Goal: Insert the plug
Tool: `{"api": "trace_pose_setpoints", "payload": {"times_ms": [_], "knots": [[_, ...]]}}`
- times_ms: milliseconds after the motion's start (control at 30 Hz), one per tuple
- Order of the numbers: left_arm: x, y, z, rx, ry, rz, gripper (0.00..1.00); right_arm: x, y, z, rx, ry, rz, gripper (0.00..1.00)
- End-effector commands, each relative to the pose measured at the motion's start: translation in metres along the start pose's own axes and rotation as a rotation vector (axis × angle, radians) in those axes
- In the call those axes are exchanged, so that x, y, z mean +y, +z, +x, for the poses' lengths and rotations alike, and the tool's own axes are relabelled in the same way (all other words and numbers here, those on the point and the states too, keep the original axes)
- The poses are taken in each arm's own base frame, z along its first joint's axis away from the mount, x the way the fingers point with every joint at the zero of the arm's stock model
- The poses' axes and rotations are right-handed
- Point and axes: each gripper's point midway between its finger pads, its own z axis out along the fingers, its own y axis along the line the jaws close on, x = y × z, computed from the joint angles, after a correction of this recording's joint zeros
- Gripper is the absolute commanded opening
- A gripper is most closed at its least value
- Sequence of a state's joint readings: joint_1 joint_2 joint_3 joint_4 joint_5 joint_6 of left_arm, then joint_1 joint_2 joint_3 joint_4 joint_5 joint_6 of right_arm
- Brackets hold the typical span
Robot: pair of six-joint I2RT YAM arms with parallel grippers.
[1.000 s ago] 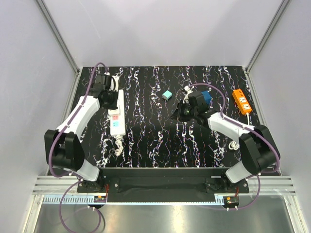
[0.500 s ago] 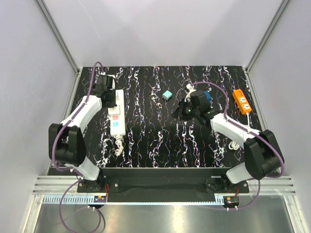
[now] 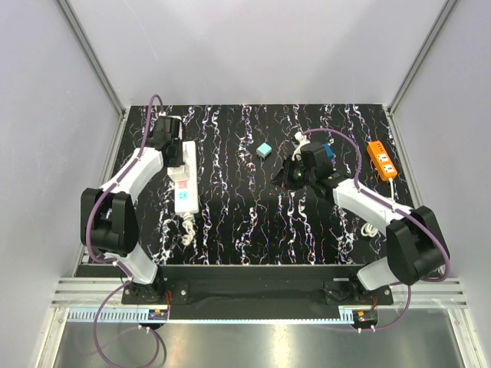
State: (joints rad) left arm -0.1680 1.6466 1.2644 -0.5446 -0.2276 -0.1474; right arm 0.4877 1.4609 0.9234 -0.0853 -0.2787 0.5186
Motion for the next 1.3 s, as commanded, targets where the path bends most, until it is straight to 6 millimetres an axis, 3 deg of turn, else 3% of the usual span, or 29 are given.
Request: {"api": "trace_pose_setpoints", "payload": {"times_ms": [0, 167, 233, 333, 467, 600, 833, 1000, 1167, 1267], "knots": [[0.000, -0.015, -0.019, -0.027, 0.008, 0.011, 0.00, 0.015, -0.012, -0.029, -0.079, -0.039, -0.020, 0.16], [0.005, -0.039, -0.033, -0.066, 0.002, 0.004, 0.00, 0.015, -0.010, -0.026, -0.067, -0.028, -0.019, 0.16], [0.006, -0.039, -0.034, -0.068, 0.000, 0.000, 0.00, 0.014, -0.009, -0.024, -0.064, -0.026, -0.019, 0.16], [0.002, -0.026, -0.018, -0.016, -0.006, 0.009, 0.00, 0.014, -0.009, -0.024, -0.061, -0.022, -0.019, 0.16], [-0.014, 0.011, 0.026, 0.111, -0.022, 0.049, 0.00, 0.012, -0.010, -0.023, -0.062, -0.020, -0.014, 0.16], [-0.014, 0.027, 0.043, 0.165, -0.018, 0.030, 0.00, 0.012, -0.014, -0.023, -0.070, -0.031, -0.010, 0.15], [0.004, -0.011, -0.008, 0.024, -0.020, -0.035, 0.00, 0.012, -0.017, -0.026, -0.080, -0.033, 0.000, 0.15], [0.009, -0.032, -0.026, -0.026, -0.004, -0.040, 0.00, 0.012, -0.017, -0.026, -0.077, -0.021, 0.001, 0.15], [-0.006, -0.060, -0.036, -0.084, 0.018, 0.058, 0.00, 0.006, -0.017, -0.024, -0.082, 0.005, 0.034, 0.15], [-0.023, -0.097, -0.054, -0.180, 0.081, 0.109, 0.00, 0.003, -0.020, -0.025, -0.099, 0.019, 0.056, 0.16]]}}
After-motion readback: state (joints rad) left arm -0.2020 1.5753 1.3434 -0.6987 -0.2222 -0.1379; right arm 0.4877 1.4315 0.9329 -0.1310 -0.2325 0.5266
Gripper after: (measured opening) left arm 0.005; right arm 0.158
